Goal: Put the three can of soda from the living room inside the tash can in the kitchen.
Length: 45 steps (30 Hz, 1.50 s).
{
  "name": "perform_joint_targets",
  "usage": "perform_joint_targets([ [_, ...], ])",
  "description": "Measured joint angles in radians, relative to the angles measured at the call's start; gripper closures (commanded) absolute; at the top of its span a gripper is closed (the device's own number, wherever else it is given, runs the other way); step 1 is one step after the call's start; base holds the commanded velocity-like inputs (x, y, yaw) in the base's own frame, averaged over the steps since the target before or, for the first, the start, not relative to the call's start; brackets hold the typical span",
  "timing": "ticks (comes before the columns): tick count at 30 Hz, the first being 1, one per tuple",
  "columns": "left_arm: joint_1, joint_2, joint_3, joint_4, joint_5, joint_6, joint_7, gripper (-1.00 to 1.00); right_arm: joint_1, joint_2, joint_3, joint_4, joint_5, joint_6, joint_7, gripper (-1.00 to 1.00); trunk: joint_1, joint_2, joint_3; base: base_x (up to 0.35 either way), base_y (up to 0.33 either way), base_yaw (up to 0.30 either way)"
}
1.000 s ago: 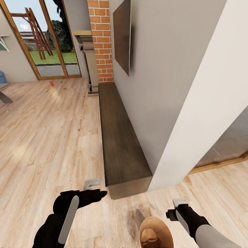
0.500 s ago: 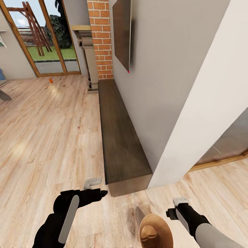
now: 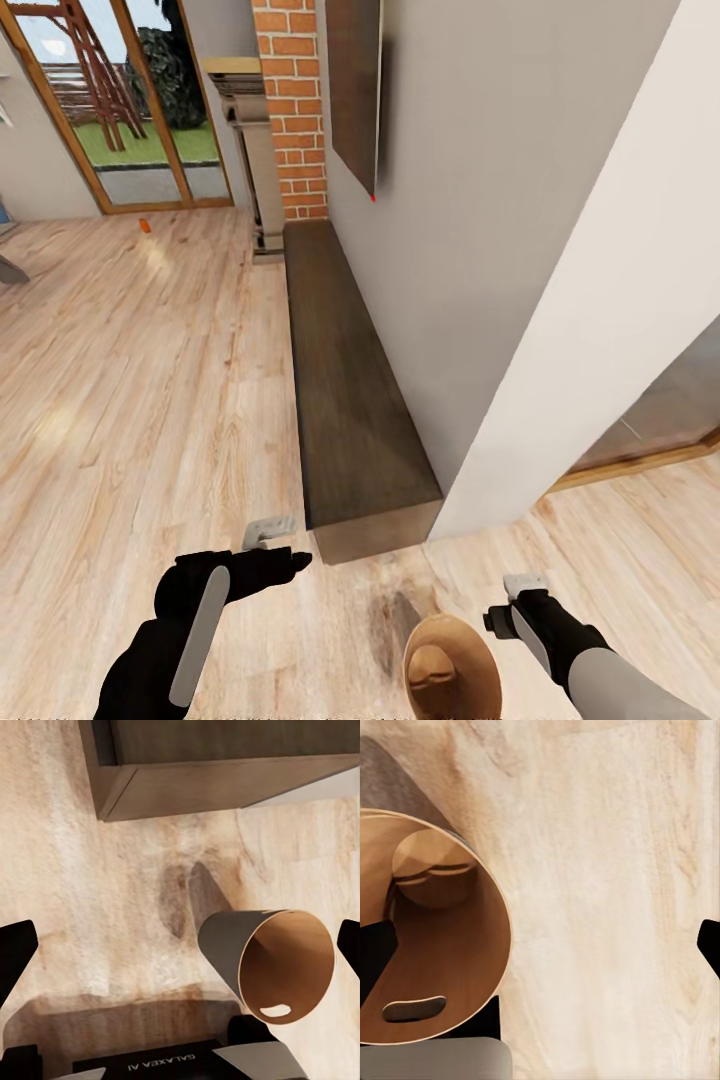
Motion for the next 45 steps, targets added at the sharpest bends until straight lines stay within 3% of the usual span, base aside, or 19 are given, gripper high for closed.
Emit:
perform_joint_targets([
  [9, 0.0, 0.0, 0.0, -0.001, 0.0, 0.0, 0.0, -1.0, 0.0, -0.001, 0.0, -0.007, 0.001, 0.002, 0.001, -1.0, 0.034, -0.063, -0.038, 0.0, 0.0, 0.0],
  [45, 0.0, 0.0, -0.007, -0.038, 0.0, 0.0, -0.001, -1.0, -0.001, 0.001, 0.002, 0.003, 0.003, 0.0, -0.001, -1.0, 0.172, -0.315, -0.152, 0.0, 0.0, 0.0],
])
